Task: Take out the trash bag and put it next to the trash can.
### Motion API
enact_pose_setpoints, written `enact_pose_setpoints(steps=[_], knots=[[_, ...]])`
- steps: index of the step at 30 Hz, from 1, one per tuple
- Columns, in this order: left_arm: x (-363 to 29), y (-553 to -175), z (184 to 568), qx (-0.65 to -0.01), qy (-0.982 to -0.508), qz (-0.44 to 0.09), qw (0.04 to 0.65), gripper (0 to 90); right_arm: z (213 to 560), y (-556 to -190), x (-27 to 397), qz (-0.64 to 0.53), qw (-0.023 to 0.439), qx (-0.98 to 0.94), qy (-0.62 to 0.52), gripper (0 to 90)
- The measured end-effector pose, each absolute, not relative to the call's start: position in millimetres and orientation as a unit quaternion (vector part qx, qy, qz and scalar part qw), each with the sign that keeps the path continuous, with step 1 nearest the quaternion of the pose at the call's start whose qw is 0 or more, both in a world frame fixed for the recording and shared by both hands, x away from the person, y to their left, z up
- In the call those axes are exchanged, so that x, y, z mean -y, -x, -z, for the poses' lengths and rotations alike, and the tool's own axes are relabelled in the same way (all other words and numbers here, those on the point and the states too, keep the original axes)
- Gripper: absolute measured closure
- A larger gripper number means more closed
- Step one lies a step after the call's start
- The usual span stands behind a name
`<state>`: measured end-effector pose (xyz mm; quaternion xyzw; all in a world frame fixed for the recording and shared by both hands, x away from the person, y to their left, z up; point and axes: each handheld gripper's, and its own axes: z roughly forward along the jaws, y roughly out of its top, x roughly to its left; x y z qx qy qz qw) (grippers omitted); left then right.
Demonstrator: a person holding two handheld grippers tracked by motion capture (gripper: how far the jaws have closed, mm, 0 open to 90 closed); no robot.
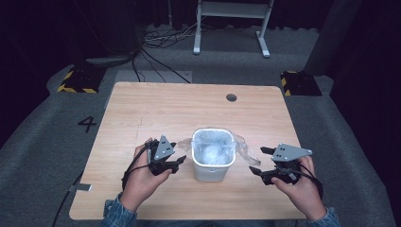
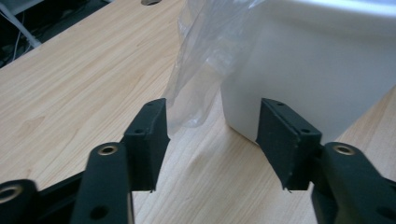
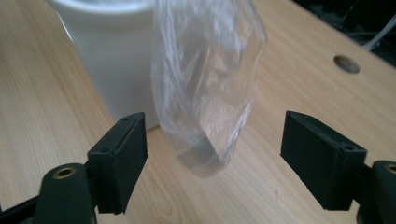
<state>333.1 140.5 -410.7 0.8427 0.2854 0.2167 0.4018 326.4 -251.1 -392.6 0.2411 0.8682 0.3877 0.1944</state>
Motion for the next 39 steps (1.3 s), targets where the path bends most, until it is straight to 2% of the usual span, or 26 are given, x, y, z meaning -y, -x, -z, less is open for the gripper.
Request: enact_pose_setpoints(steps=[3,8,14,16,18,20,24,29,33,39], knots=[[-143,-330,408,-0.29,-0.837,-0.22,0.409,37.6,405,-332,251,-0.371,0.178,-0.876,-0.252,23.2],[-147,-330,412,-0.302,-0.836,-0.219,0.404,37.5,429,-342,256,-0.355,0.162,-0.875,-0.286,25.3],[-153,-333,422,-0.318,-0.834,-0.219,0.395,36.9,457,-345,258,-0.358,0.135,-0.869,-0.314,49.4],[-154,-335,425,-0.326,-0.83,-0.224,0.393,31.9,460,-342,254,-0.366,0.124,-0.864,-0.321,55.7],[-156,-336,426,-0.329,-0.83,-0.222,0.391,31.5,461,-335,248,-0.369,0.115,-0.865,-0.32,63.7],[-156,-335,427,-0.33,-0.83,-0.221,0.391,31.3,458,-325,240,-0.369,0.106,-0.867,-0.317,68.8],[-154,-335,426,-0.325,-0.831,-0.217,0.395,31.3,447,-310,229,-0.383,0.117,-0.864,-0.305,75.1],[-151,-336,430,-0.323,-0.836,-0.209,0.392,31.3,433,-319,228,-0.418,0.133,-0.84,-0.318,84.0],[-148,-336,432,-0.323,-0.837,-0.202,0.392,29.7,418,-328,229,-0.456,0.135,-0.816,-0.329,87.1],[-139,-335,439,-0.312,-0.856,-0.178,0.373,26.9,383,-342,226,-0.491,0.168,-0.789,-0.328,87.8]])
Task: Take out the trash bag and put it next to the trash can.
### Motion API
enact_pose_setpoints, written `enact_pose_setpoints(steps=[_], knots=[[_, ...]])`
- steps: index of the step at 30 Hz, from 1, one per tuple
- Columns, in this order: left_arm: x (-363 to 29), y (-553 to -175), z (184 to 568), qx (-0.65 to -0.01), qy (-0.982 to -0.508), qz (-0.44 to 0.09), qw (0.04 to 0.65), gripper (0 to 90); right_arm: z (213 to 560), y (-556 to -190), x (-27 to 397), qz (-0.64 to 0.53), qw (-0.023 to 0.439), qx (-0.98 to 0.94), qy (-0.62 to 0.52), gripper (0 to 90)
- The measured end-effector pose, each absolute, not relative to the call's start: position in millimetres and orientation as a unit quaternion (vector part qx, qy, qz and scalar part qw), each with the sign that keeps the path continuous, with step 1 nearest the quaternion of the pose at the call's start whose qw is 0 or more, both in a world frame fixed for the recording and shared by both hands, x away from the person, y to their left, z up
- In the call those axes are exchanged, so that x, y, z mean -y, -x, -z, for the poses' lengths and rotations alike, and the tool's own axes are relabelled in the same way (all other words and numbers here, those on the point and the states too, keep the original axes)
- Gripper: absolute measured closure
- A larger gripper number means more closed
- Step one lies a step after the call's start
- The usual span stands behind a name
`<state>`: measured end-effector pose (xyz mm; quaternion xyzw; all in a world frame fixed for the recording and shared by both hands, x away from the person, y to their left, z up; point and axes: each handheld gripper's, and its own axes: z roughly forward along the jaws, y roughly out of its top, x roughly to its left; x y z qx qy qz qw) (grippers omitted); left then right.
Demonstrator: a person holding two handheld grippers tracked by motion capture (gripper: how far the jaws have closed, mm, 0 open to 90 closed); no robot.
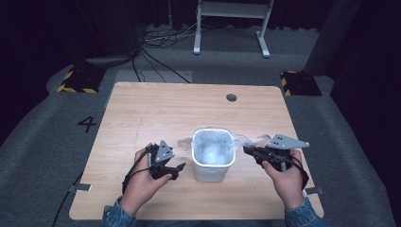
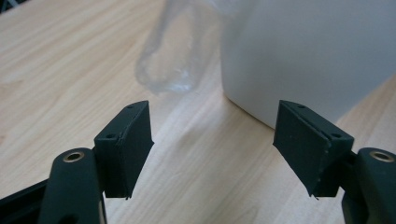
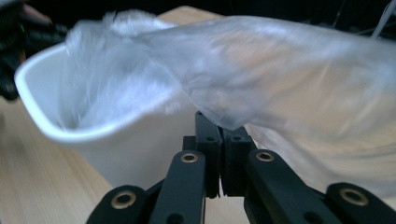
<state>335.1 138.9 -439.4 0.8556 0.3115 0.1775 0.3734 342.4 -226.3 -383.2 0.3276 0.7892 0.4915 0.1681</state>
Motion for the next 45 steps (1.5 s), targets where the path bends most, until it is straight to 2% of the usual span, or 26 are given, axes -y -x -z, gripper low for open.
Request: enact_pose_setpoints(steps=[4,9,16,20,25,33,40,45], knots=[[-134,-338,447,-0.309,-0.862,-0.171,0.363,27.2,367,-347,218,-0.499,0.174,-0.788,-0.314,87.1],[-131,-338,445,-0.3,-0.861,-0.157,0.38,30.8,351,-351,197,-0.504,0.175,-0.796,-0.287,85.6],[-132,-340,444,-0.3,-0.854,-0.165,0.392,32.4,344,-363,157,-0.495,0.155,-0.817,-0.252,81.6],[-136,-341,439,-0.307,-0.842,-0.172,0.408,34.8,344,-368,135,-0.483,0.143,-0.832,-0.233,77.3],[-141,-345,435,-0.321,-0.829,-0.18,0.422,37.2,347,-373,117,-0.458,0.127,-0.853,-0.215,66.6],[-145,-326,387,-0.295,-0.802,-0.206,0.477,31.9,348,-375,112,-0.446,0.135,-0.859,-0.213,65.8],[-135,-320,355,-0.268,-0.803,-0.172,0.504,29.9,347,-377,110,-0.433,0.147,-0.864,-0.212,66.5],[-121,-315,337,-0.248,-0.807,-0.181,0.504,28.0,350,-379,107,-0.424,0.153,-0.867,-0.213,66.9]])
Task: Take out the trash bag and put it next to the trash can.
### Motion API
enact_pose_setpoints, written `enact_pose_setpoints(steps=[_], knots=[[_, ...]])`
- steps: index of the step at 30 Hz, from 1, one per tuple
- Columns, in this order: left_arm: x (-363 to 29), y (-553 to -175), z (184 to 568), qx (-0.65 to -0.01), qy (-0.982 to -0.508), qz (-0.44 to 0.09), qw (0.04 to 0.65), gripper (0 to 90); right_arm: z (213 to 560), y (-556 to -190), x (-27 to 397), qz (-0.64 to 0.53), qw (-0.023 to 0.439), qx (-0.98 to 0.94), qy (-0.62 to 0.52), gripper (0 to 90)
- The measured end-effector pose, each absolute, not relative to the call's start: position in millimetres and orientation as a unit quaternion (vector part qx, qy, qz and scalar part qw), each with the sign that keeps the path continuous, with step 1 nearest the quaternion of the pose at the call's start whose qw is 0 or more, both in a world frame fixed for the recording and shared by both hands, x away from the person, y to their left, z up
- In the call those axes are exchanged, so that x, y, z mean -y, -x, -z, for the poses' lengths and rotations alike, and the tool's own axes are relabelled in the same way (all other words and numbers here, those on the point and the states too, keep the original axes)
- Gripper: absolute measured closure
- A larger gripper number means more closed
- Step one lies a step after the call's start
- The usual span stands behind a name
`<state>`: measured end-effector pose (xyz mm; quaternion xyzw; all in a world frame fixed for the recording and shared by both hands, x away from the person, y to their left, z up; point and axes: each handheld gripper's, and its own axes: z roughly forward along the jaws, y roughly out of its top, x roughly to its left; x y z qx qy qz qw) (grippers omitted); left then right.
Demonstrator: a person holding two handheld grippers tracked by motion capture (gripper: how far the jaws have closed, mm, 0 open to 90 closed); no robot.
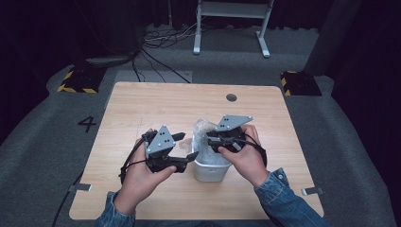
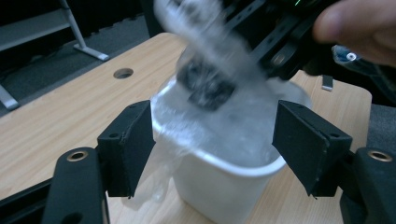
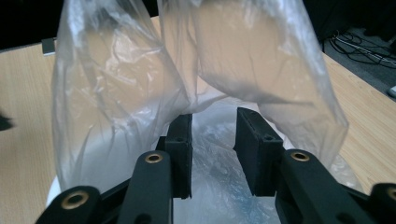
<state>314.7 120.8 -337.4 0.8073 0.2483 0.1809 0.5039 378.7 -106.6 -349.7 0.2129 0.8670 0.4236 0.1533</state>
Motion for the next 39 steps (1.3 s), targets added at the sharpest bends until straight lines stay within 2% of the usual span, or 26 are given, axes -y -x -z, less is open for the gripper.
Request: enact_pose_setpoints(steps=[5,7,8,9,11,13,17,21,26,29,31,39], knots=[[-109,-320,331,-0.25,-0.799,-0.176,0.517,28.8,353,-379,105,-0.417,0.151,-0.871,-0.213,67.5],[-109,-327,333,-0.263,-0.79,-0.188,0.521,37.6,354,-379,105,-0.419,0.148,-0.871,-0.21,67.4],[-110,-330,334,-0.274,-0.785,-0.191,0.521,44.8,354,-378,106,-0.42,0.147,-0.872,-0.206,66.6],[-111,-333,336,-0.281,-0.782,-0.194,0.522,44.8,354,-378,106,-0.42,0.147,-0.872,-0.206,66.6],[-113,-338,339,-0.294,-0.776,-0.191,0.524,58.7,355,-377,107,-0.42,0.148,-0.873,-0.2,65.0],[-116,-340,343,-0.303,-0.777,-0.194,0.517,68.4,355,-376,108,-0.421,0.145,-0.874,-0.194,62.1],[-126,-343,352,-0.322,-0.776,-0.199,0.504,79.3,354,-375,116,-0.428,0.142,-0.872,-0.192,53.6],[-134,-346,361,-0.336,-0.779,-0.201,0.49,81.0,348,-367,127,-0.43,0.149,-0.87,-0.191,38.1],[-141,-349,376,-0.354,-0.778,-0.193,0.483,79.1,334,-349,138,-0.434,0.163,-0.867,-0.185,25.9],[-142,-351,385,-0.36,-0.781,-0.182,0.477,78.5,329,-348,138,-0.436,0.188,-0.859,-0.191,15.2],[-140,-352,390,-0.363,-0.782,-0.173,0.476,78.1,331,-354,135,-0.425,0.192,-0.864,-0.192,15.0],[-135,-356,405,-0.363,-0.792,-0.142,0.47,76.9,357,-375,107,-0.388,0.15,-0.882,-0.222,15.2]])
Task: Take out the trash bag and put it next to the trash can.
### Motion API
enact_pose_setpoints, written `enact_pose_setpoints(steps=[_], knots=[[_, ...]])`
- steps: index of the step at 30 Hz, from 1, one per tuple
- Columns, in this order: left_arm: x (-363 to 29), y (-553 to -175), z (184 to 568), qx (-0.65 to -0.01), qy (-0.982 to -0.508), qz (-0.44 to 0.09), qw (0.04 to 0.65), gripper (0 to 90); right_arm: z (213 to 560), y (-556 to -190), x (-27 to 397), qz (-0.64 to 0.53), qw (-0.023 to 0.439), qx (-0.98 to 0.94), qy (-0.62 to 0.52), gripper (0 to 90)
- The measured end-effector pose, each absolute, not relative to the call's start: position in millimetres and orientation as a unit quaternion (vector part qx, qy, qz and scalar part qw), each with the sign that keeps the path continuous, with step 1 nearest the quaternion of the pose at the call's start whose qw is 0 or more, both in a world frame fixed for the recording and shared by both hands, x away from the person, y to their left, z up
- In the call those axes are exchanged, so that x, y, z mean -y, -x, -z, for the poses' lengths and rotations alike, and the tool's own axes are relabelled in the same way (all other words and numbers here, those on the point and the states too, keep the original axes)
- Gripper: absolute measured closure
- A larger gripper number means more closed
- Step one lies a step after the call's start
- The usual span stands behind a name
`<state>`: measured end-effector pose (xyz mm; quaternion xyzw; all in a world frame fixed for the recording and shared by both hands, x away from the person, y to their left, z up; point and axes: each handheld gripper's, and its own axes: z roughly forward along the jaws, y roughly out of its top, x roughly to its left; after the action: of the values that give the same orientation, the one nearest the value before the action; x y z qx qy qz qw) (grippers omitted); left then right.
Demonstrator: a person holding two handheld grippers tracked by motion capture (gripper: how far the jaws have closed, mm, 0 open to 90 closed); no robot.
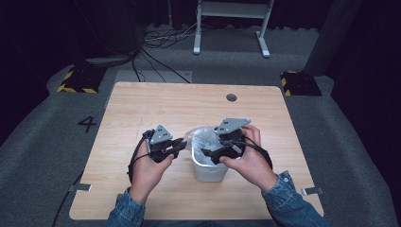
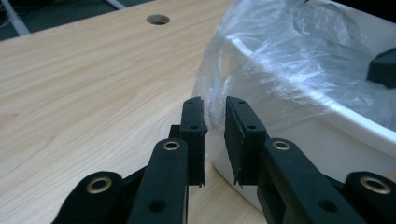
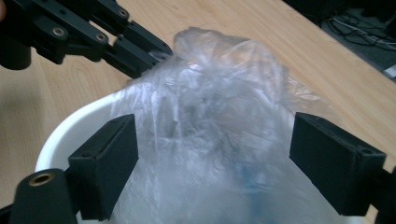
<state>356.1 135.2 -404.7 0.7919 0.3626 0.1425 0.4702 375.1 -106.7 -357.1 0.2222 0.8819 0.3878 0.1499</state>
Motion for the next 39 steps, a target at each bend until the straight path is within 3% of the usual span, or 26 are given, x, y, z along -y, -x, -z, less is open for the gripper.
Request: enact_pose_setpoints(steps=[14,16,22,24,26,29,31,39], knots=[[-120,-360,414,-0.339,-0.811,-0.131,0.458,74.6,369,-393,80,-0.283,0.084,-0.933,-0.203,18.5],[-121,-360,414,-0.339,-0.811,-0.132,0.459,73.9,372,-396,78,-0.277,0.072,-0.936,-0.207,25.9],[-123,-358,415,-0.339,-0.808,-0.134,0.463,70.2,377,-399,77,-0.277,0.038,-0.939,-0.201,62.1],[-125,-357,414,-0.341,-0.805,-0.138,0.465,65.0,376,-397,77,-0.279,0.034,-0.94,-0.195,76.5],[-127,-356,413,-0.342,-0.802,-0.151,0.466,52.4,374,-396,79,-0.282,0.038,-0.939,-0.193,85.0],[-132,-353,414,-0.328,-0.803,-0.156,0.472,36.5,371,-395,83,-0.291,0.039,-0.936,-0.192,88.5],[-136,-350,414,-0.328,-0.802,-0.161,0.473,30.6,369,-395,85,-0.298,0.043,-0.934,-0.194,89.1],[-149,-341,421,-0.308,-0.821,-0.166,0.451,27.0,353,-392,95,-0.321,0.053,-0.925,-0.195,89.5]])
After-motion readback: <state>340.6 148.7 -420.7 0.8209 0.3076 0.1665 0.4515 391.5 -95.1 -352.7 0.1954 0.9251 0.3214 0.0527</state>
